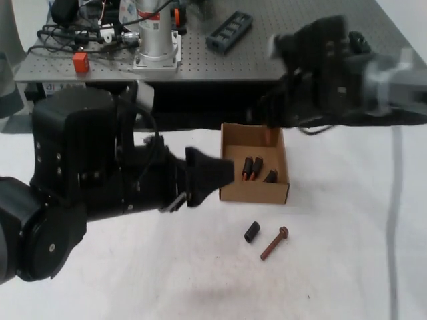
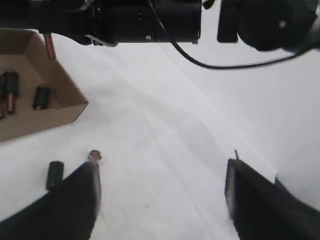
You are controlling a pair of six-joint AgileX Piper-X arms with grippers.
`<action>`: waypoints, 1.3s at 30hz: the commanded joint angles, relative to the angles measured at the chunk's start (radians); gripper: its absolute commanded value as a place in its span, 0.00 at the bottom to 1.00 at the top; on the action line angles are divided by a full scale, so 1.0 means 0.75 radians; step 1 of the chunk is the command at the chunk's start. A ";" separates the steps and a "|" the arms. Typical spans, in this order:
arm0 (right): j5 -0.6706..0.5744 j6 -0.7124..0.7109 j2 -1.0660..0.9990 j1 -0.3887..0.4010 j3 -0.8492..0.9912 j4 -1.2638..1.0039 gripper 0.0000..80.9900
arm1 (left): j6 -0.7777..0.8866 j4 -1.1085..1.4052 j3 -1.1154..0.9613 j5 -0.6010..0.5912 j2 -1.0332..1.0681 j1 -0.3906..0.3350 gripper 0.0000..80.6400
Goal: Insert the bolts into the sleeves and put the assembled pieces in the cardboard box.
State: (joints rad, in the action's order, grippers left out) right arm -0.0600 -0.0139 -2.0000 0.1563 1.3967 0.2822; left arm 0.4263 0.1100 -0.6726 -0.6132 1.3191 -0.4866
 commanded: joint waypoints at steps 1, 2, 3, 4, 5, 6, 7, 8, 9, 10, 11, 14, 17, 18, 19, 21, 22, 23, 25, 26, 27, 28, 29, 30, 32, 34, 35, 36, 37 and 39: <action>0.062 -0.037 -0.140 0.001 0.260 0.241 0.01 | -0.073 -0.040 -0.017 0.039 0.004 -0.003 0.58; 0.080 -0.037 -0.188 0.001 0.319 0.299 0.01 | -0.118 -0.091 -0.038 0.046 0.018 -0.003 0.56; 0.097 -0.037 -0.229 0.001 0.369 0.356 0.01 | -0.166 -0.147 -0.066 0.052 0.044 -0.006 0.55; 0.098 -0.040 -0.262 0.001 0.410 0.406 0.01 | -0.216 -0.206 -0.104 0.075 0.077 -0.011 0.54; 0.098 -0.040 -0.284 0.001 0.443 0.451 0.01 | -0.258 -0.256 -0.140 0.095 0.116 -0.018 0.54; 0.094 -0.040 -0.297 0.001 0.464 0.484 0.05 | -0.308 -0.326 -0.191 0.122 0.161 -0.029 0.54; 0.080 -0.040 -0.301 0.001 0.472 0.499 0.10 | -0.358 -0.400 -0.250 0.150 0.210 -0.043 0.54; 0.069 -0.040 -0.298 0.001 0.474 0.502 0.18 | -0.398 -0.458 -0.300 0.181 0.251 -0.062 0.54; 0.043 -0.040 -0.289 -0.004 0.474 0.494 0.28 | -0.444 -0.527 -0.364 0.214 0.305 -0.082 0.54; 0.019 -0.040 -0.277 -0.006 0.474 0.490 0.37 | -0.488 -0.591 -0.430 0.236 0.355 -0.104 0.54; -0.008 -0.040 -0.257 -0.010 0.472 0.481 0.46 | -0.523 -0.637 -0.484 0.259 0.399 -0.121 0.54; -0.046 -0.040 -0.167 -0.024 0.466 0.491 0.51 | -0.589 -0.779 -0.681 0.333 0.550 -0.183 0.54; -0.081 -0.040 -0.066 -0.043 0.466 0.556 0.42 | -0.652 -0.903 -0.856 0.394 0.705 -0.240 0.54; -0.092 -0.040 -0.031 -0.051 0.466 0.586 0.41 | -0.671 -0.947 -0.913 0.421 0.755 -0.255 0.54; -0.095 -0.040 0.002 -0.057 0.466 0.613 0.41 | -0.685 -0.988 -0.968 0.453 0.801 -0.267 0.54; -0.095 -0.034 0.067 -0.066 0.432 0.627 0.41 | -0.700 -1.052 -1.054 0.529 0.878 -0.286 0.54; -0.095 -0.032 0.108 -0.070 0.400 0.624 0.41 | -0.716 -1.074 -1.096 0.564 0.916 -0.292 0.54; -0.095 -0.032 0.149 -0.074 0.361 0.622 0.41 | -0.727 -1.091 -1.133 0.574 0.951 -0.296 0.54; -0.095 -0.032 0.231 -0.083 0.272 0.623 0.41 | -0.728 -1.095 -1.189 0.574 1.003 -0.298 0.54; -0.095 -0.032 0.264 -0.088 0.232 0.618 0.41 | -0.728 -1.095 -1.214 0.574 1.028 -0.298 0.54; -0.095 -0.032 0.304 -0.090 0.178 0.608 0.41 | -0.732 -1.095 -1.231 0.574 1.049 -0.298 0.54; -0.092 -0.032 0.345 -0.094 0.124 0.594 0.41 | -0.747 -1.097 -1.247 0.579 1.067 -0.298 0.54; -0.093 -0.022 0.386 -0.097 0.079 0.578 0.41 | -0.759 -1.098 -1.260 0.606 1.081 -0.298 0.54; -0.093 -0.003 0.416 -0.096 0.024 0.556 0.41 | -0.765 -1.103 -1.269 0.629 1.092 -0.298 0.53; -0.093 0.019 0.488 -0.100 -0.077 0.514 0.41 | -0.795 -1.135 -1.291 0.643 1.113 -0.298 0.50; -0.093 0.040 0.538 -0.102 -0.159 0.490 0.41 | -0.806 -1.171 -1.311 0.642 1.133 -0.298 0.47; -0.093 0.049 0.560 -0.102 -0.190 0.482 0.41 | -0.815 -1.188 -1.321 0.637 1.140 -0.298 0.47; -0.093 0.058 0.576 -0.102 -0.212 0.481 0.41 | -0.831 -1.205 -1.326 0.624 1.152 -0.298 0.47; -0.093 0.060 0.591 -0.102 -0.234 0.481 0.41 | -0.849 -1.231 -1.338 0.623 1.161 -0.298 0.47; -0.093 0.060 0.612 -0.102 -0.266 0.481 0.41 | -0.851 -1.259 -1.353 0.623 1.180 -0.298 0.47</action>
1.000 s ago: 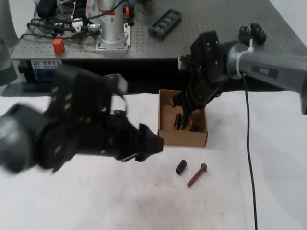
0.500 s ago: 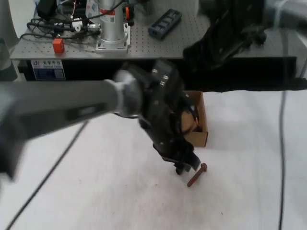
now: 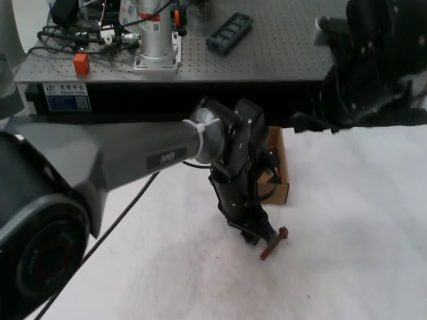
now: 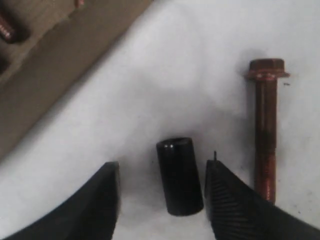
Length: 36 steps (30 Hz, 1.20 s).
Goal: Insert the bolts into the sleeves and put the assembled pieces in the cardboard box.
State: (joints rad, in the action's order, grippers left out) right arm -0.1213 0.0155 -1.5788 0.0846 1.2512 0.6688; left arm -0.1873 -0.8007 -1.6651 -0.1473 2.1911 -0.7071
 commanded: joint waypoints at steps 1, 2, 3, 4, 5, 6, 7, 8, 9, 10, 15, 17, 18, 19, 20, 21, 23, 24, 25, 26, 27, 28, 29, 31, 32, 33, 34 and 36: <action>-0.011 0.021 0.059 -0.006 -0.087 -0.032 0.41 | -0.037 -0.048 -0.033 0.004 0.023 -0.004 0.47; -0.011 0.021 0.067 -0.006 -0.096 -0.028 0.41 | -0.037 -0.047 -0.035 0.004 0.030 -0.004 0.47; -0.011 0.021 0.072 -0.006 -0.099 -0.018 0.41 | -0.037 -0.045 -0.034 0.003 0.031 -0.004 0.44; -0.011 0.021 0.076 -0.006 -0.099 0.002 0.41 | -0.041 -0.042 -0.034 0.003 0.030 -0.004 0.41; -0.011 0.021 0.078 -0.006 -0.099 0.020 0.41 | -0.041 -0.036 -0.034 0.003 0.030 -0.004 0.35; -0.011 0.021 0.085 -0.006 -0.099 0.036 0.41 | -0.041 -0.017 -0.034 0.003 0.030 -0.004 0.29; -0.011 0.021 0.094 -0.006 -0.099 0.057 0.41 | -0.041 -0.002 -0.034 0.003 0.030 -0.004 0.25; -0.011 0.021 0.105 -0.004 -0.103 0.075 0.41 | -0.041 0.017 -0.034 0.001 0.030 -0.004 0.20; -0.011 0.021 0.117 0.000 -0.109 0.084 0.41 | -0.041 0.032 -0.034 -0.005 0.030 -0.004 0.17; -0.011 0.038 0.135 0.000 -0.118 0.096 0.41 | -0.041 0.041 -0.034 -0.025 0.030 -0.004 0.16; -0.011 0.110 0.253 0.000 -0.209 0.146 0.41 | -0.024 0.040 -0.034 -0.030 0.030 -0.004 0.14; -0.011 0.142 0.283 0.000 -0.253 0.204 0.41 | 0.015 0.027 -0.034 0.014 0.014 -0.004 0.04; -0.011 0.169 0.287 0.000 -0.272 0.221 0.41 | 0.024 0.006 -0.034 0.048 -0.004 0.002 0.01; -0.011 0.191 0.287 0.005 -0.297 0.228 0.41 | 0.036 -0.023 -0.034 0.075 -0.027 0.010 0.01; -0.004 0.226 0.278 0.014 -0.323 0.222 0.41 | 0.050 -0.062 -0.028 0.085 -0.057 0.024 0.01; -0.001 0.271 0.266 0.028 -0.345 0.204 0.41 | 0.077 -0.093 -0.008 0.081 -0.097 0.044 0.01; -0.001 0.337 0.229 0.065 -0.369 0.152 0.41 | 0.120 -0.103 0.072 0.071 -0.190 0.087 0.01; -0.001 0.363 0.203 0.089 -0.370 0.123 0.41 | 0.139 -0.085 0.139 0.072 -0.254 0.112 0.01; -0.001 0.382 0.172 0.109 -0.370 0.089 0.41 | 0.154 -0.048 0.217 0.072 -0.310 0.134 0.01; -0.001 0.405 0.140 0.132 -0.370 0.044 0.41 | 0.172 -0.004 0.304 0.072 -0.383 0.162 0.01; -0.001 0.431 0.105 0.155 -0.370 -0.005 0.41 | 0.188 0.038 0.392 0.072 -0.463 0.190 0.01; -0.001 0.460 0.076 0.172 -0.370 -0.048 0.41 | 0.203 0.071 0.463 0.072 -0.539 0.218 0.01; -0.001 0.487 0.040 0.187 -0.370 -0.080 0.41 | 0.213 0.103 0.548 0.072 -0.618 0.243 0.01; -0.001 0.536 -0.024 0.199 -0.370 -0.103 0.41 | 0.215 0.140 0.702 0.066 -0.764 0.288 0.01; 0.003 0.564 -0.052 0.199 -0.370 -0.103 0.41 | 0.215 0.141 0.752 0.057 -0.820 0.303 0.01; 0.003 0.592 -0.082 0.199 -0.370 -0.103 0.41 | 0.215 0.133 0.809 0.046 -0.879 0.320 0.01; 0.003 0.600 -0.104 0.199 -0.370 -0.103 0.41 | 0.215 0.124 0.861 0.035 -0.939 0.333 0.01; 0.003 0.624 -0.156 0.199 -0.370 -0.134 0.41 | 0.215 0.120 0.943 0.035 -1.036 0.353 0.01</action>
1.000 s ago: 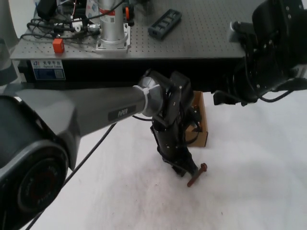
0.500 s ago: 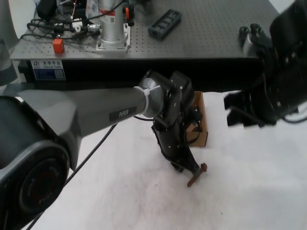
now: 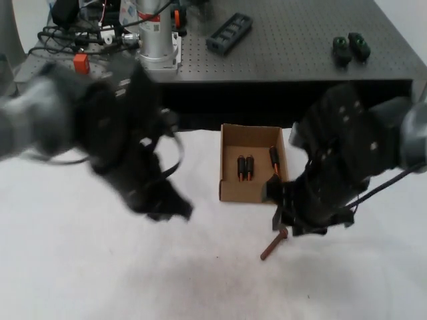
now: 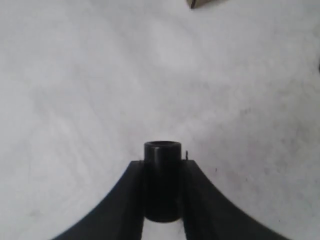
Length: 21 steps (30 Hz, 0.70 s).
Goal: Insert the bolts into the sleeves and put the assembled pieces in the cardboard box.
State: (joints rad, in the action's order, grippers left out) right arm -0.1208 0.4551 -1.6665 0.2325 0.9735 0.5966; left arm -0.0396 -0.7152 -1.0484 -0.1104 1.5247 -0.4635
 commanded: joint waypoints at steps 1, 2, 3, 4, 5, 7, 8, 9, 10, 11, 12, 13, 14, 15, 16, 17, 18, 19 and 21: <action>0.002 0.046 -0.062 0.002 0.005 -0.053 0.41 | 0.018 0.006 0.160 -0.014 -0.195 0.036 0.01; 0.002 0.059 -0.085 0.002 0.015 -0.056 0.41 | 0.018 0.006 0.191 -0.014 -0.237 0.041 0.01; 0.002 0.068 -0.108 0.002 0.028 -0.055 0.41 | 0.026 0.006 0.218 -0.014 -0.275 0.046 0.01; -0.003 0.077 -0.125 0.002 0.041 -0.055 0.41 | 0.026 0.003 0.239 -0.014 -0.308 0.050 0.01; -0.004 0.076 -0.144 0.002 0.057 -0.053 0.41 | 0.026 0.001 0.252 -0.014 -0.331 0.052 0.01; -0.007 0.098 -0.176 0.002 0.084 -0.053 0.41 | 0.026 -0.019 0.268 -0.014 -0.376 0.051 0.01; -0.007 0.112 -0.186 0.002 0.100 -0.053 0.41 | 0.026 -0.027 0.269 -0.014 -0.389 0.051 0.01; -0.007 0.122 -0.199 0.002 0.115 -0.056 0.41 | 0.026 -0.041 0.269 -0.014 -0.399 0.051 0.01; -0.002 0.121 -0.209 0.002 0.130 -0.056 0.41 | 0.026 -0.048 0.269 -0.014 -0.407 0.051 0.01; -0.002 0.121 -0.220 0.002 0.142 -0.056 0.41 | 0.026 -0.053 0.269 -0.014 -0.409 0.051 0.01; -0.003 0.121 -0.230 0.002 0.153 -0.050 0.41 | 0.026 -0.058 0.269 -0.014 -0.409 0.051 0.01; -0.003 0.121 -0.238 0.004 0.163 -0.036 0.41 | 0.026 -0.063 0.269 -0.014 -0.409 0.051 0.01; -0.006 0.121 -0.246 0.003 0.168 -0.016 0.41 | 0.026 -0.069 0.269 -0.014 -0.409 0.051 0.01; -0.018 0.121 -0.253 0.003 0.172 0.009 0.41 | 0.026 -0.072 0.269 -0.014 -0.409 0.051 0.01; -0.022 0.121 -0.255 0.006 0.171 0.023 0.41 | 0.026 -0.073 0.269 -0.014 -0.409 0.051 0.01; -0.018 0.115 -0.255 0.009 0.171 0.037 0.41 | 0.026 -0.073 0.269 -0.014 -0.409 0.051 0.01; -0.002 0.100 -0.259 0.012 0.171 0.046 0.41 | 0.026 -0.073 0.269 -0.014 -0.409 0.051 0.01; 0.001 0.085 -0.258 0.017 0.171 0.041 0.40 | 0.026 -0.073 0.269 -0.014 -0.409 0.051 0.01; -0.006 0.080 -0.264 0.024 0.171 0.022 0.36 | 0.026 -0.073 0.269 -0.014 -0.409 0.051 0.01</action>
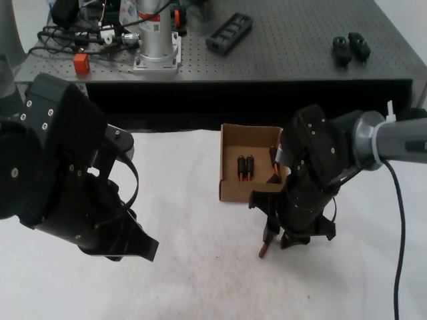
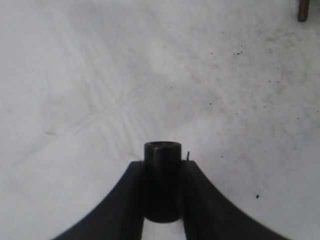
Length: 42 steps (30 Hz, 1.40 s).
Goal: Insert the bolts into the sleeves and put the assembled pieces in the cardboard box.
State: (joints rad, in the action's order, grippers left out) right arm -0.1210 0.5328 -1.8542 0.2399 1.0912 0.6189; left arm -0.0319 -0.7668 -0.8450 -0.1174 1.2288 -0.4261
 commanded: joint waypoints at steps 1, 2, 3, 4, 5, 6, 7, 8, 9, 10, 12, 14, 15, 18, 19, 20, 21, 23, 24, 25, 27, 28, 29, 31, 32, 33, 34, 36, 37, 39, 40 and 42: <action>-0.005 -0.023 -0.015 0.019 0.014 -0.016 0.32 | 0.016 -0.005 -0.002 -0.004 -0.014 0.001 0.01; -0.005 -0.023 -0.019 0.023 0.014 -0.026 0.28 | 0.016 -0.005 -0.002 -0.004 -0.014 0.001 0.01; -0.005 -0.023 -0.020 0.026 0.014 -0.036 0.25 | 0.016 -0.005 -0.002 -0.004 -0.014 0.001 0.01; -0.005 -0.034 -0.024 0.028 0.014 -0.046 0.23 | 0.016 -0.005 -0.002 -0.004 -0.014 0.001 0.01; -0.013 -0.044 -0.031 0.032 0.014 -0.056 0.22 | 0.016 -0.005 -0.002 -0.004 -0.014 0.001 0.01; -0.014 -0.048 -0.034 0.034 0.014 -0.059 0.22 | 0.016 -0.008 -0.002 -0.004 -0.014 0.001 0.01; -0.014 -0.054 -0.040 0.039 0.014 -0.061 0.22 | 0.016 -0.011 -0.002 -0.004 -0.014 0.001 0.01; -0.014 -0.058 -0.046 0.041 0.014 -0.060 0.22 | 0.016 -0.014 -0.002 -0.004 -0.014 0.001 0.01; -0.014 -0.069 -0.053 0.040 0.014 -0.060 0.22 | 0.016 -0.024 -0.002 -0.004 -0.014 0.001 0.01; -0.014 -0.075 -0.057 0.040 0.014 -0.059 0.21 | 0.016 -0.031 -0.002 -0.004 -0.014 0.001 0.01; -0.007 -0.083 -0.058 0.040 0.014 -0.069 0.15 | 0.016 -0.043 -0.002 -0.004 -0.014 0.001 0.01; -0.001 -0.095 -0.058 0.040 0.014 -0.101 0.04 | 0.016 -0.051 -0.002 -0.004 -0.014 0.001 0.01; -0.001 -0.094 -0.058 0.040 0.014 -0.121 0.01 | 0.016 -0.055 -0.002 -0.004 -0.014 0.001 0.01; -0.007 -0.103 -0.058 0.040 0.014 -0.194 0.01 | 0.016 -0.055 -0.002 -0.033 -0.014 0.001 0.01; -0.022 -0.103 -0.052 0.040 0.014 -0.215 0.01 | 0.016 -0.055 -0.002 -0.067 -0.014 0.001 0.01; -0.036 -0.103 -0.044 0.040 0.014 -0.233 0.01 | 0.016 -0.048 -0.002 -0.124 -0.014 0.001 0.01; -0.037 -0.103 -0.031 0.036 0.014 -0.249 0.01 | 0.012 -0.034 -0.002 -0.196 -0.014 0.001 0.01; -0.037 -0.114 0.014 0.029 0.011 -0.278 0.01 | -0.005 0.010 -0.002 -0.353 -0.014 0.001 0.01; -0.037 -0.114 0.049 0.024 0.011 -0.288 0.01 | -0.029 0.039 -0.002 -0.460 -0.014 0.001 0.01; -0.037 -0.132 0.082 0.022 0.009 -0.290 0.01 | -0.042 0.076 -0.002 -0.568 -0.014 0.001 0.01; -0.037 -0.198 0.189 0.022 -0.011 -0.306 0.01 | -0.042 0.146 -0.002 -0.737 -0.014 0.001 0.01; -0.039 -0.219 0.241 0.022 -0.029 -0.319 0.01 | -0.042 0.188 -0.002 -0.800 -0.014 0.001 0.01; -0.055 -0.237 0.315 0.022 -0.061 -0.345 0.01 | -0.036 0.217 -0.002 -0.842 -0.014 0.001 0.01; -0.122 -0.249 0.470 0.017 -0.159 -0.442 0.01 | -0.037 0.278 -0.002 -0.943 -0.014 0.001 0.01; -0.178 -0.246 0.554 0.016 -0.220 -0.519 0.01 | -0.030 0.307 -0.002 -0.974 -0.014 0.001 0.01; -0.243 -0.243 0.634 0.017 -0.285 -0.609 0.01 | -0.014 0.345 0.003 -1.009 -0.014 -0.002 0.01; -0.308 -0.219 0.694 0.014 -0.339 -0.692 0.01 | 0.012 0.404 0.013 -1.043 -0.014 -0.010 0.01; -0.467 -0.122 0.823 0.014 -0.473 -0.932 0.01 | 0.079 0.554 0.051 -1.081 -0.014 -0.040 0.01; -0.516 -0.072 0.864 0.014 -0.524 -1.037 0.01 | 0.126 0.654 0.079 -1.081 -0.014 -0.060 0.01; -0.586 0.039 0.936 0.026 -0.631 -1.288 0.01 | 0.227 0.839 0.133 -1.081 -0.014 -0.100 0.01; -0.601 0.087 0.958 0.026 -0.671 -1.390 0.01 | 0.271 0.934 0.161 -1.081 -0.014 -0.121 0.01; -0.668 0.207 0.970 0.026 -0.719 -1.522 0.01 | 0.332 1.105 0.206 -1.081 -0.014 -0.157 0.01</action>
State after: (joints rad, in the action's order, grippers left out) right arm -0.5067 0.5171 -1.1550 0.2591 0.6128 -0.3074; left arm 0.0616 -0.1522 -0.7348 -0.9008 1.2288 -0.5023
